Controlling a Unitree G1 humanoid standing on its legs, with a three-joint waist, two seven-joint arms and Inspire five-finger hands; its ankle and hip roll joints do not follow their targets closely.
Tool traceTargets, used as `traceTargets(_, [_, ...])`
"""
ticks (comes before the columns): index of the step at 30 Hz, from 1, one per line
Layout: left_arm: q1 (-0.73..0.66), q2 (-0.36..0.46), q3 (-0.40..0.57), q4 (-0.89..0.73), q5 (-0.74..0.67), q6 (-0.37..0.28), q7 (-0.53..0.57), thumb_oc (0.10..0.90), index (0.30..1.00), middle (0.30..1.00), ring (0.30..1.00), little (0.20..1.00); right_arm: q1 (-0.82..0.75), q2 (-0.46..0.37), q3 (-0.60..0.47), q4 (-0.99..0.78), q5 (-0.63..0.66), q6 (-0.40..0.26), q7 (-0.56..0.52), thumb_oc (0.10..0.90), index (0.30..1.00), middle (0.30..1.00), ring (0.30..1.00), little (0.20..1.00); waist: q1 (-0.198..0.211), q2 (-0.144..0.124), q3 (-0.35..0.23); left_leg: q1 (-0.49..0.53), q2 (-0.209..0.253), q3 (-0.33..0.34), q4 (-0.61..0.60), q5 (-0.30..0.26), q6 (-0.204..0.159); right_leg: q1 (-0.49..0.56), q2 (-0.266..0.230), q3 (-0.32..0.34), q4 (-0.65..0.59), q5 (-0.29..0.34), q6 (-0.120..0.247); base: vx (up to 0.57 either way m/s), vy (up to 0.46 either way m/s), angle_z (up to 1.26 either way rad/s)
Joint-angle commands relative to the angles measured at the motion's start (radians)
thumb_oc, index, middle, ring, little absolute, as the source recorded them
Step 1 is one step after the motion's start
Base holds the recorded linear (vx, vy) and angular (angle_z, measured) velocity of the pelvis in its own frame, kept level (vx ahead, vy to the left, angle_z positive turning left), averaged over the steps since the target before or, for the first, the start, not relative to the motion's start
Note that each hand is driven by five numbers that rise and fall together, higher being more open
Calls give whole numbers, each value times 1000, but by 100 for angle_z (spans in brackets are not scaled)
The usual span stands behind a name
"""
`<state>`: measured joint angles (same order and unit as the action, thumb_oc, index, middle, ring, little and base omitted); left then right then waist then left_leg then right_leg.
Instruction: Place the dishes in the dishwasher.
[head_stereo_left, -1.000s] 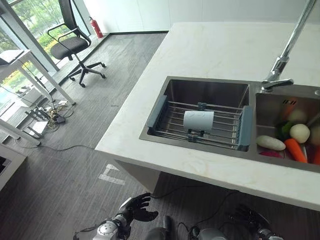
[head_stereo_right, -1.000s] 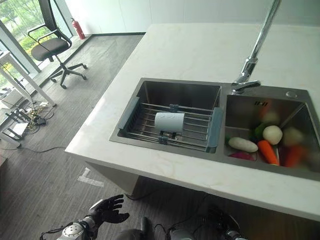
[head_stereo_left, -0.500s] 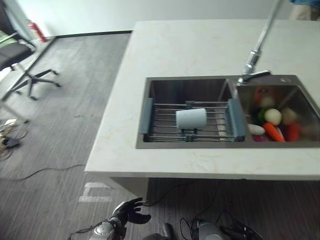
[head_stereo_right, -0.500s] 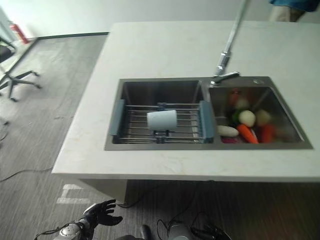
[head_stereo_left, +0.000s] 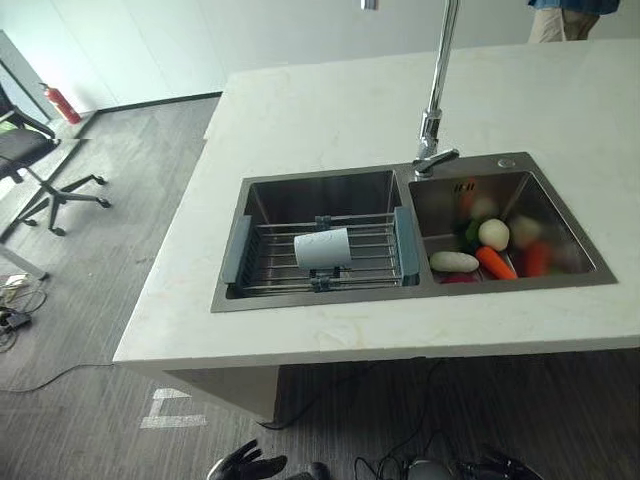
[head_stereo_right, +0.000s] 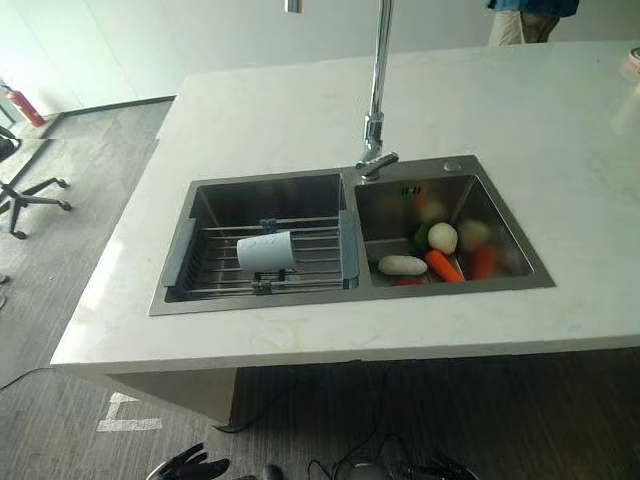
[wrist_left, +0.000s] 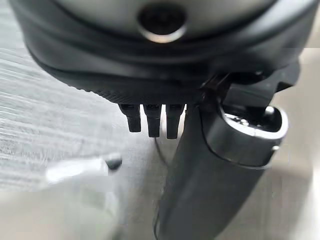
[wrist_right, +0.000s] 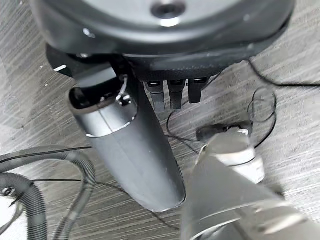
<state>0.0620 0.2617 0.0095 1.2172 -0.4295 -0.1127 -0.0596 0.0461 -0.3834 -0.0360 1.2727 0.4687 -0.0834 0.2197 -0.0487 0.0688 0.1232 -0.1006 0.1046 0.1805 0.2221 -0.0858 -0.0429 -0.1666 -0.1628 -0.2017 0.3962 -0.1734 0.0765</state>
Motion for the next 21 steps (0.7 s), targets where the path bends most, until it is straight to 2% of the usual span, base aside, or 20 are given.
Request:
traceTargets(1, [-22,111,66,-20,-101,-76,94,800,900,900,900,900,-23,-17,-22,-1,-25,-12,36,800,900,900,900,900,6,-15,23,-27,-35,-94,78,-150,2,63,-14,31,-96,-43,45,33,52,5])
traceTargets(4, [-17,198,186,-1,-188,-109,149,800,900,900,900,900,-14,-35,-39,28,-1,-10,45,800,900,900,900,900,10,2,22,-24,-38,-103,78,-148,-5,72,-20,26,-96,-50,43,18,68,5])
traceTargets(5, [-13,244,234,9,-125,-115,217,800,900,900,900,900,-11,-36,-42,39,2,-15,46,800,900,900,900,900,15,8,26,-17,-41,-108,78,-152,-6,83,-23,24,-96,-56,45,0,31,9])
traceTargets(6, [-13,253,240,10,-97,-109,239,800,900,900,900,900,-12,-37,-43,40,3,-15,47,800,900,900,900,900,15,9,23,-22,-41,-110,78,-149,-6,78,-23,25,-96,-53,45,-12,28,7])
traceTargets(7, [-10,305,251,6,46,-59,348,800,900,900,900,900,-10,-37,-45,44,8,-17,44,800,900,900,900,900,19,12,21,-25,-43,-114,78,-147,-7,76,-26,22,-96,-51,47,-27,18,7])
traceTargets(10, [-23,422,283,-7,85,-16,457,800,900,900,900,900,-18,-44,-33,51,19,-17,42,800,900,900,900,900,22,21,18,-27,-47,-120,78,-148,-4,75,-26,22,-96,-53,49,-27,27,5])
traceTargets(11, [-25,461,298,-15,75,-23,476,800,900,900,900,900,-19,-46,-29,51,21,-17,38,800,900,900,900,900,24,23,16,-28,-48,-121,78,-148,-3,75,-27,22,-96,-54,50,-30,20,9])
traceTargets(14, [-32,643,393,-61,131,-71,473,800,900,900,900,900,-27,-49,-20,50,61,-11,21,800,900,900,900,900,35,35,9,-30,-50,-125,78,-150,1,74,-26,21,-96,-51,55,-28,-11,6])
traceTargets(15, [-45,750,441,-131,192,-122,494,800,900,900,900,900,-25,-43,-12,45,83,-13,13,800,900,900,900,900,42,40,6,-32,-52,-127,78,-151,4,74,-24,22,-96,-51,57,-43,-39,5])
traceTargets(17, [-57,849,472,-246,261,-217,533,800,900,900,900,900,-20,-32,-6,38,97,-15,12,800,900,900,900,900,46,41,2,-32,-52,-126,78,-154,5,74,-23,23,-96,-50,60,-26,-62,11])
traceTargets(18, [-64,895,475,-313,323,-278,567,800,900,900,900,900,-19,-25,0,32,106,-13,9,800,900,900,900,900,48,41,0,-27,-51,-124,78,-160,5,79,-22,24,-96,-54,62,-13,-88,18])
traceTargets(19, [-95,977,471,-461,431,-317,591,800,900,900,900,900,-19,-15,10,22,111,-3,7,800,900,900,900,900,45,39,-11,-35,-49,-118,78,-161,3,70,-21,27,-96,-51,66,5,-87,17])
traceTargets(20, [-122,1010,452,-535,467,-317,585,800,900,900,900,900,-17,-9,14,21,103,2,9,800,900,900,900,900,40,37,-14,-30,-47,-114,78,-165,2,72,-19,29,-96,-53,69,3,-84,11])
traceTargets(21, [-145,1026,432,-569,479,-357,568,800,900,900,900,900,-18,-6,16,22,99,7,9,800,900,900,900,900,37,36,-19,-31,-46,-110,78,-167,1,69,-18,31,-96,-53,70,52,-98,4])
